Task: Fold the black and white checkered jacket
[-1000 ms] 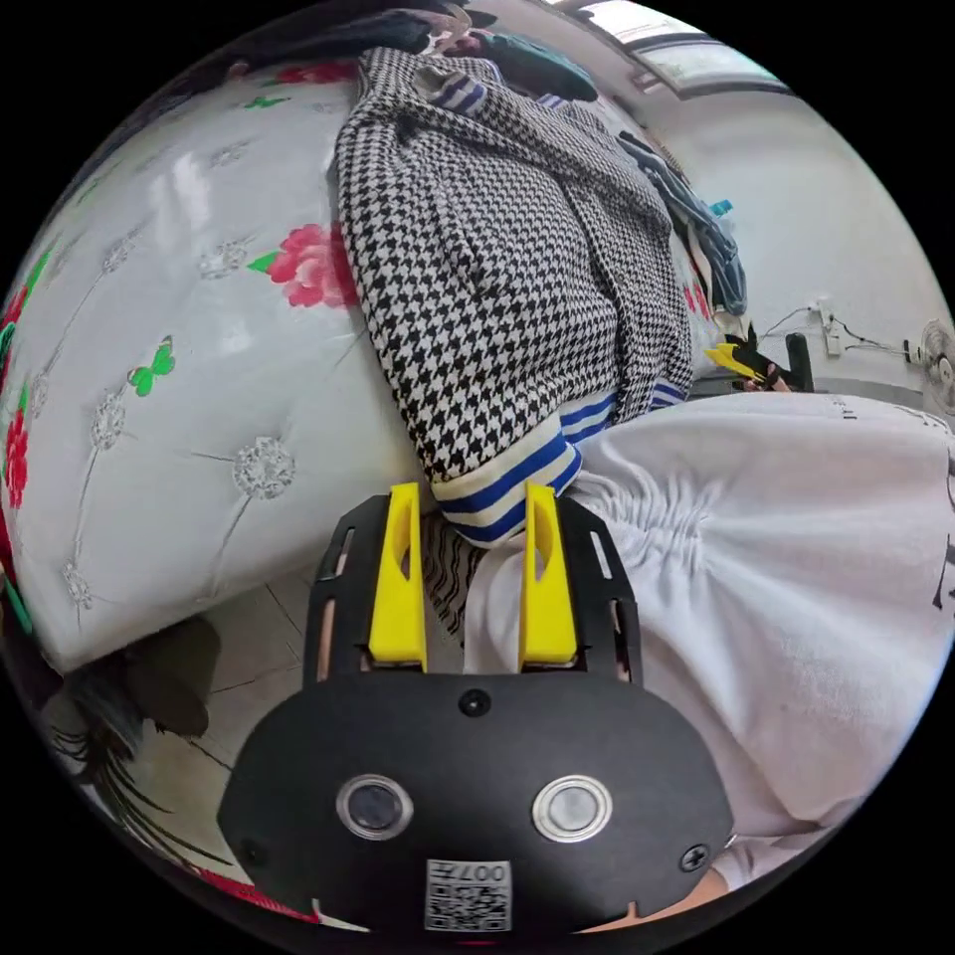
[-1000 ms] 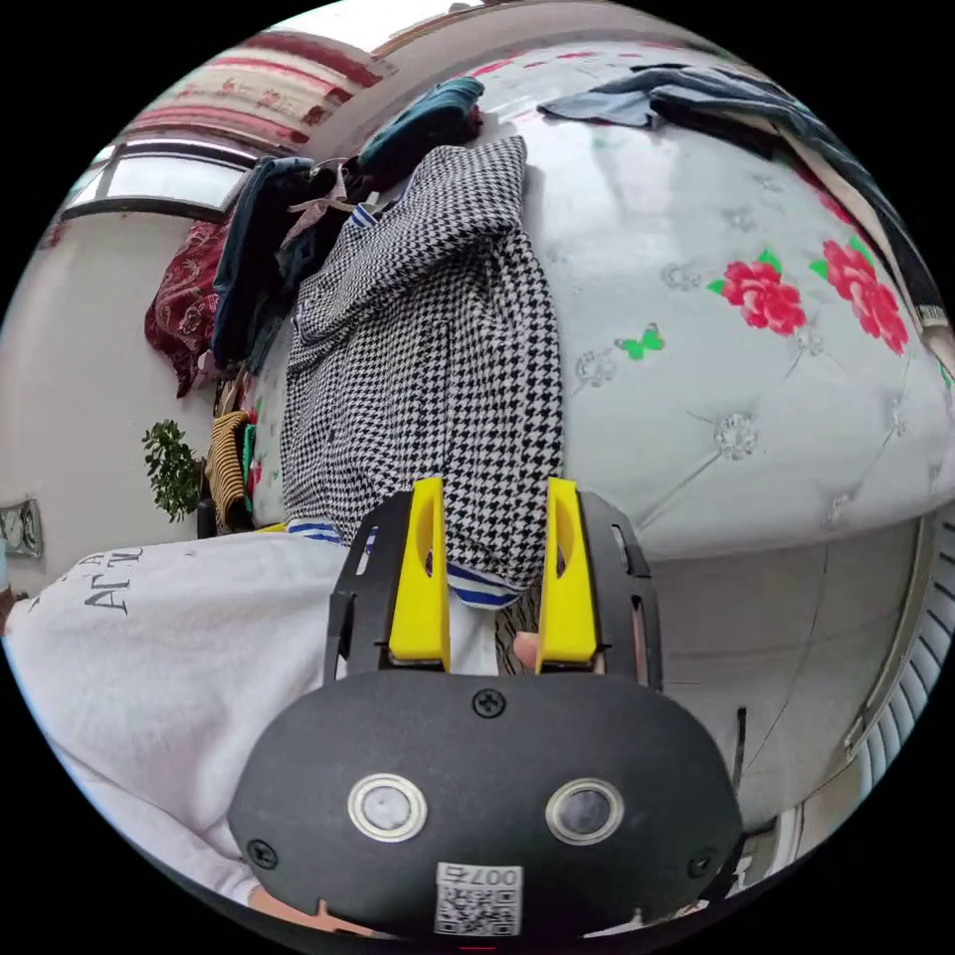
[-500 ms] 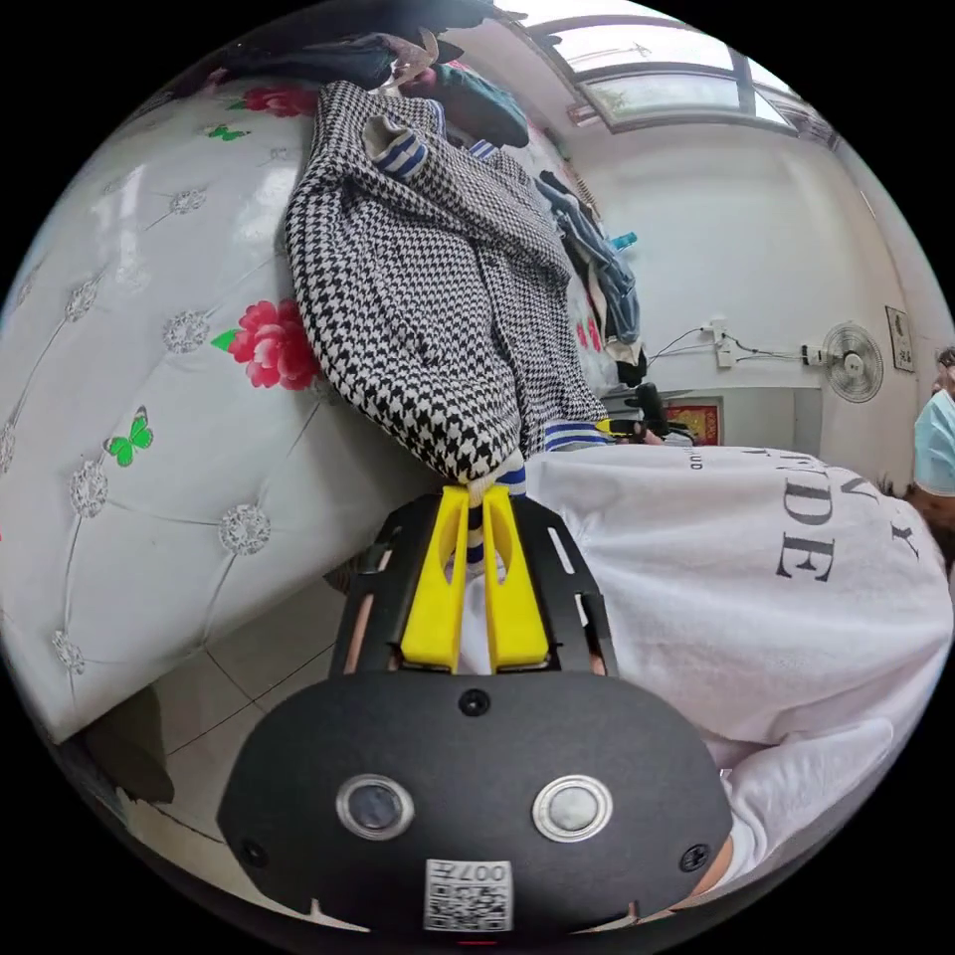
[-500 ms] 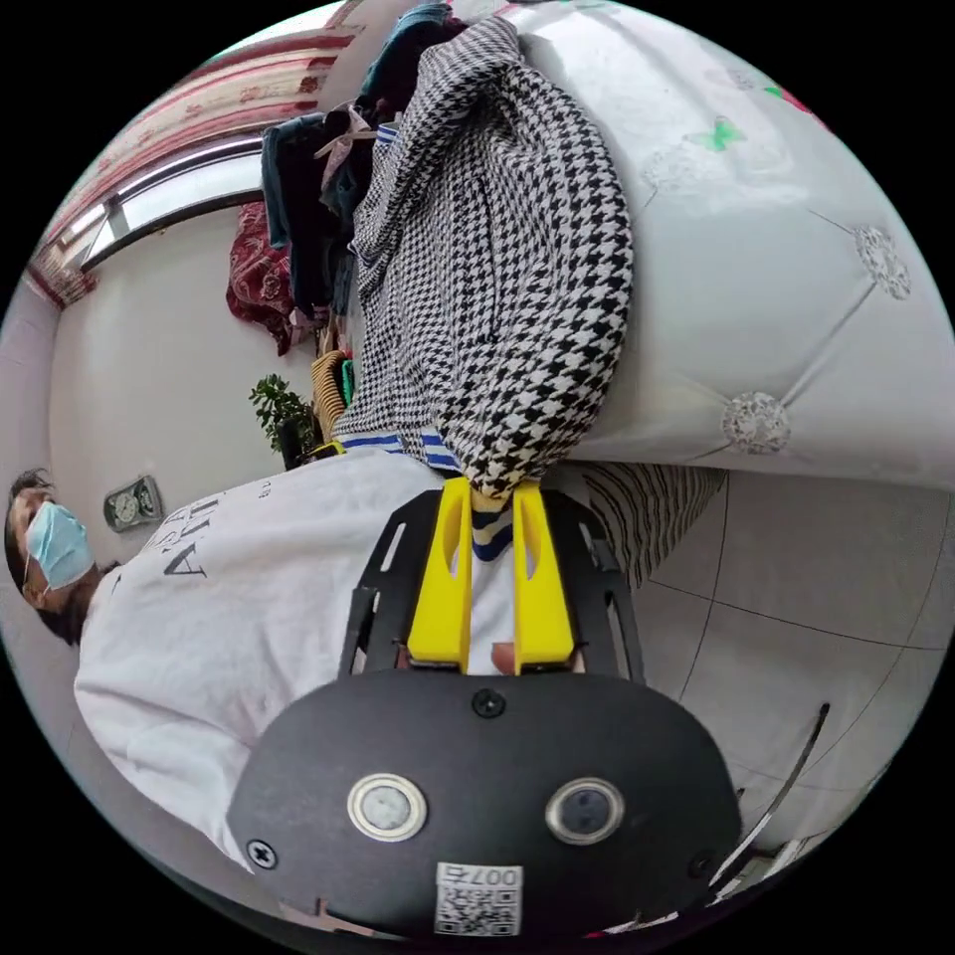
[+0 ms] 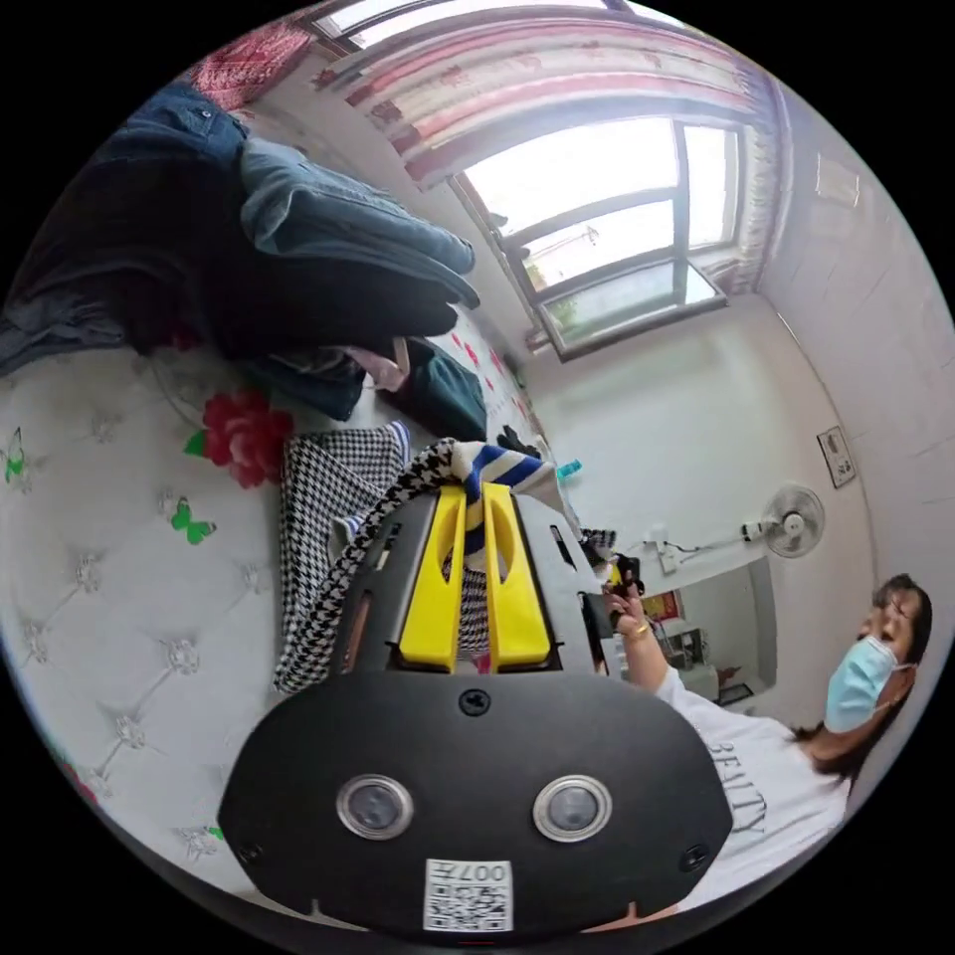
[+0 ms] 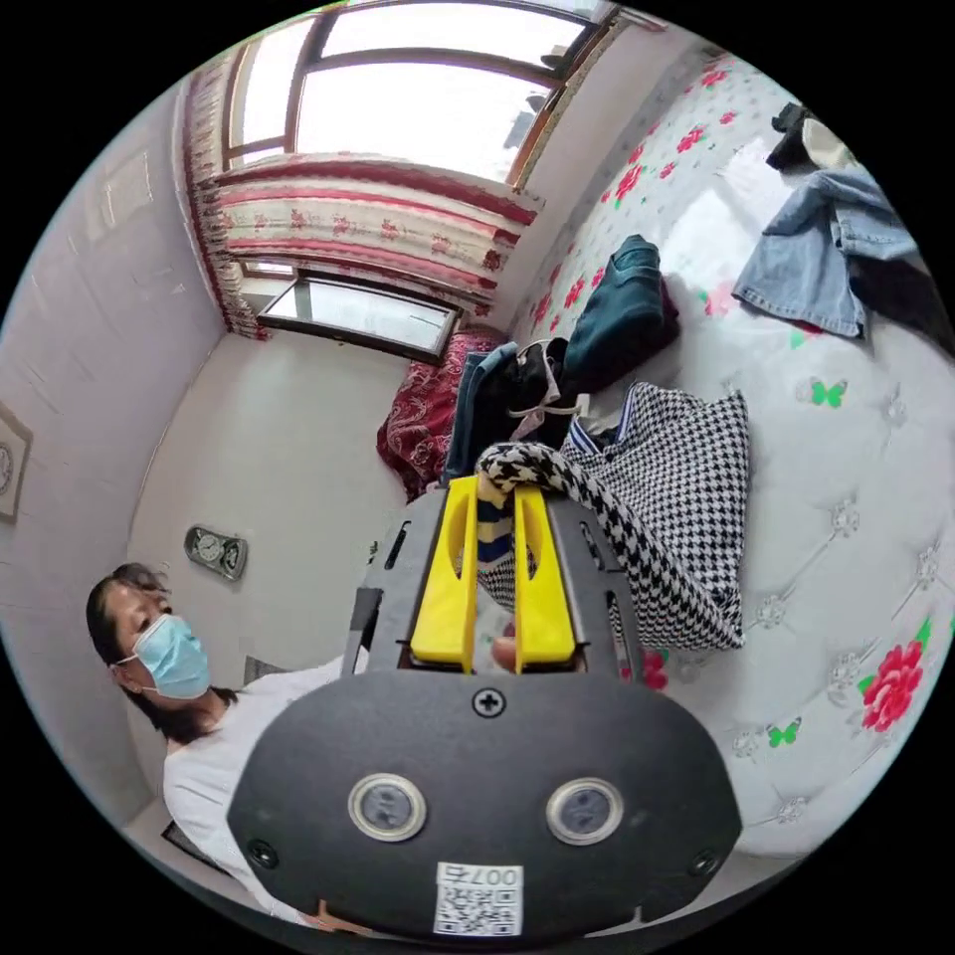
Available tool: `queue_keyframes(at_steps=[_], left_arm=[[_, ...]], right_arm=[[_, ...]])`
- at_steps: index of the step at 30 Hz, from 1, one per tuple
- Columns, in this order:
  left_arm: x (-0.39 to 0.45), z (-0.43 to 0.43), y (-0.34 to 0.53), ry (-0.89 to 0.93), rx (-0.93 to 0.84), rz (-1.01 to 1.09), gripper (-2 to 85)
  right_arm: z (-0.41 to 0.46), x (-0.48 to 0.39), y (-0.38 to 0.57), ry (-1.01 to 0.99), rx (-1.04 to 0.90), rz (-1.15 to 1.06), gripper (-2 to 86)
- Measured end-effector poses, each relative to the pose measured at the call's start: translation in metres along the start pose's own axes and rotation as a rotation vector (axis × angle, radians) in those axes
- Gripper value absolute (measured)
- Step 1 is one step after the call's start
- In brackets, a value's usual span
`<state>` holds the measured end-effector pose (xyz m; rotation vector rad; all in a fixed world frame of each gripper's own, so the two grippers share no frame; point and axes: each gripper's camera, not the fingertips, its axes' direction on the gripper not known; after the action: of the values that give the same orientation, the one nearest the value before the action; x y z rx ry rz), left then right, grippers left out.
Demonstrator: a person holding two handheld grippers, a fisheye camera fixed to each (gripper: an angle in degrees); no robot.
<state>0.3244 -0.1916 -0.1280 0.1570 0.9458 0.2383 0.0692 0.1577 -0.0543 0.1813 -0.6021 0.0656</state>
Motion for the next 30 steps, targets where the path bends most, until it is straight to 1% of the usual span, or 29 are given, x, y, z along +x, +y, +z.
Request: queue_keyframes(at_steps=[1, 2, 4, 6, 8, 10, 12, 15, 17, 19, 21, 23, 25, 27, 29, 30], left_arm=[[-0.008, 0.016, -0.014, -0.121, 0.021, -0.044, 5.6], [-0.018, 0.032, -0.019, -0.199, 0.016, -0.09, 7.8], [-0.029, 0.049, -0.012, -0.283, -0.013, -0.122, 8.9], [-0.038, 0.058, 0.006, -0.327, -0.032, -0.083, 9.5], [-0.059, 0.062, 0.041, -0.395, -0.085, -0.086, 9.9], [-0.075, 0.061, 0.071, -0.419, -0.11, -0.117, 10.4], [-0.088, 0.062, 0.097, -0.439, -0.146, -0.144, 11.5], [-0.101, 0.07, 0.123, -0.461, -0.192, -0.178, 12.7], [-0.107, 0.075, 0.128, -0.454, -0.167, -0.212, 11.9], [-0.109, 0.079, 0.126, -0.457, -0.181, -0.215, 11.2], [-0.103, 0.082, 0.124, -0.479, -0.2, -0.175, 10.9], [-0.075, 0.067, 0.129, -0.577, -0.111, -0.109, 8.9], [-0.038, 0.056, 0.136, -0.58, -0.02, 0.01, 7.8], [-0.001, 0.058, 0.14, -0.523, 0.027, 0.105, 7.6], [0.044, 0.094, 0.139, -0.4, -0.021, 0.233, 7.5], [0.054, 0.109, 0.138, -0.372, -0.048, 0.262, 7.5]], right_arm=[[0.005, 0.006, -0.006, 0.026, 0.02, 0.027, 6.3], [0.014, 0.02, -0.009, 0.058, 0.052, 0.075, 7.1], [0.018, 0.039, 0.0, 0.083, 0.086, 0.113, 8.1], [0.01, 0.066, 0.032, 0.122, 0.115, 0.123, 9.4], [-0.001, 0.088, 0.066, 0.163, 0.109, 0.149, 10.2], [-0.014, 0.112, 0.105, 0.189, 0.12, 0.212, 10.9], [-0.027, 0.137, 0.154, 0.178, 0.145, 0.329, 11.7], [-0.033, 0.156, 0.193, 0.191, 0.152, 0.475, 12.8], [-0.037, 0.157, 0.199, 0.183, 0.186, 0.485, 13.1], [-0.037, 0.159, 0.191, 0.123, 0.187, 0.465, 13.6], [-0.022, 0.163, 0.172, -0.022, 0.13, 0.447, 14.1], [-0.008, 0.166, 0.163, -0.045, 0.058, 0.447, 14.0], [-0.006, 0.168, 0.165, -0.028, 0.048, 0.456, 13.0], [-0.016, 0.175, 0.178, -0.074, 0.113, 0.493, 11.1], [-0.023, 0.18, 0.189, -0.128, 0.169, 0.517, 9.5], [-0.028, 0.179, 0.195, -0.14, 0.199, 0.525, 8.4]])
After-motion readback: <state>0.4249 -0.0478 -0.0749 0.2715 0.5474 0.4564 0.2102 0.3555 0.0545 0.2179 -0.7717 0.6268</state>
